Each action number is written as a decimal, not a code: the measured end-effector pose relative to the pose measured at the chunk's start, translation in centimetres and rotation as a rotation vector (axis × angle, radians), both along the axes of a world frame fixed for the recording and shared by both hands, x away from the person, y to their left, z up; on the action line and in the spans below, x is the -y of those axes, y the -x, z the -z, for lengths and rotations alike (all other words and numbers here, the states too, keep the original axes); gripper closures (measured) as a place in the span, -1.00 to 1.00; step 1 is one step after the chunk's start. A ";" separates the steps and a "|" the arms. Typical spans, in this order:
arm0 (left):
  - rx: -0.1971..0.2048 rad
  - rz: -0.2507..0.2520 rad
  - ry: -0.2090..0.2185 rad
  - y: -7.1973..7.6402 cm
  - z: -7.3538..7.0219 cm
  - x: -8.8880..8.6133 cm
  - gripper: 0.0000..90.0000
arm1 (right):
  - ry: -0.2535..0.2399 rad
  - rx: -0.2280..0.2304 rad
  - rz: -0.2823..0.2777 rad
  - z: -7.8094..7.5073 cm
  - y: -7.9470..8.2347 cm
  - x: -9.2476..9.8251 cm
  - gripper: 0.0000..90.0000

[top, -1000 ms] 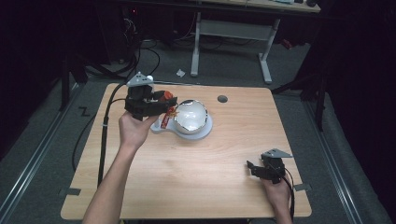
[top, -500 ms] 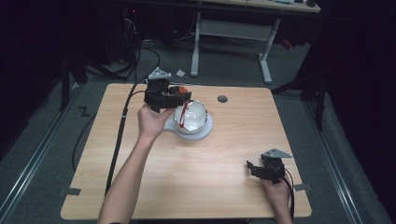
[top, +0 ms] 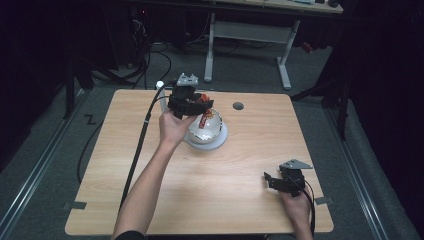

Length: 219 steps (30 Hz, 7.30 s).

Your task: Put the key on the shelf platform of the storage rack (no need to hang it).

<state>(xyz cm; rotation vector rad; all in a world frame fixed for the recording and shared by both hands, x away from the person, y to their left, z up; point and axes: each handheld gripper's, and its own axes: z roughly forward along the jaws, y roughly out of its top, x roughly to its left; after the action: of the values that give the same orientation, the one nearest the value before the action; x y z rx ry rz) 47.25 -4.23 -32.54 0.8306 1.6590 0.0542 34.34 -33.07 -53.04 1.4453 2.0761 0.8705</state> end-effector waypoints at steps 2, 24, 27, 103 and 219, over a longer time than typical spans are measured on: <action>-0.001 0.004 -0.020 -0.2 0.4 0.2 0.05 | 0.000 0.000 0.000 0.0 0.0 0.0 -0.36; -0.053 -0.041 -0.086 -2.6 5.7 1.8 0.04 | -0.002 0.000 -0.001 0.0 0.0 0.0 -0.36; -0.065 -0.041 -0.089 -2.7 6.2 2.1 0.04 | -0.002 -0.001 0.000 0.0 0.0 0.0 -0.36; -0.056 -0.068 -0.091 1.1 6.4 -2.9 -0.24 | -0.003 -0.001 0.000 0.0 0.0 0.0 -0.36; -0.052 -0.248 -0.048 10.3 8.5 -15.5 -0.25 | 0.002 0.000 0.000 0.0 0.1 0.0 -0.36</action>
<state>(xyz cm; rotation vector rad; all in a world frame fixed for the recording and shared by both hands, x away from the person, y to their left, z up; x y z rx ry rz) 36.98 11.24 -41.02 0.6629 1.8083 0.2470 34.24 -33.05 -53.04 1.4446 2.0765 0.8682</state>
